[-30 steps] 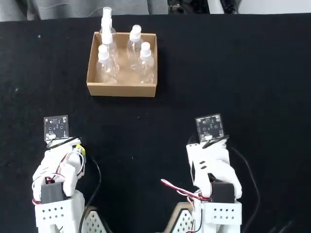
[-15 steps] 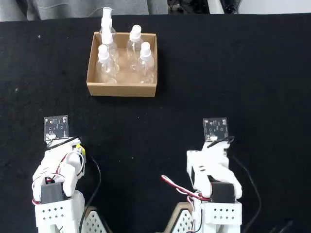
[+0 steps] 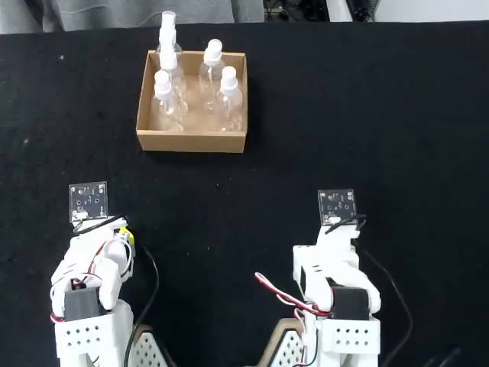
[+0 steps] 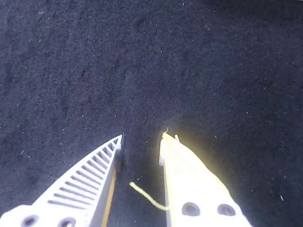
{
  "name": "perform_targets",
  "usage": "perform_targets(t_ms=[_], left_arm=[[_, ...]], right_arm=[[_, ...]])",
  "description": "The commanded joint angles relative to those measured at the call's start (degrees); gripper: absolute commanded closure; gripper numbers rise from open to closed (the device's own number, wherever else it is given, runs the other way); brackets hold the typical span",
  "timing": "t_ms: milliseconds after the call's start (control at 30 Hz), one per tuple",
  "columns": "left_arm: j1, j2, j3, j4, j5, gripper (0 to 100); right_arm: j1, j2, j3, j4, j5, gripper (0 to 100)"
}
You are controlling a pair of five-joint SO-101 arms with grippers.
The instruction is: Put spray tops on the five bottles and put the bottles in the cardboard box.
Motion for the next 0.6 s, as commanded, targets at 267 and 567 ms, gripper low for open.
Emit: perform_targets(t_ms=[267,567], left_arm=[[-0.48,-0.35,1.27,0.18,-0.09,88],[-0.48,-0.35,1.27,0.18,-0.09,88]], right_arm=[[1.05,-5.41,-0.13,0.35,-0.44,98.0],[1.14,-5.41,-0.31,-0.18,0.00,98.4]])
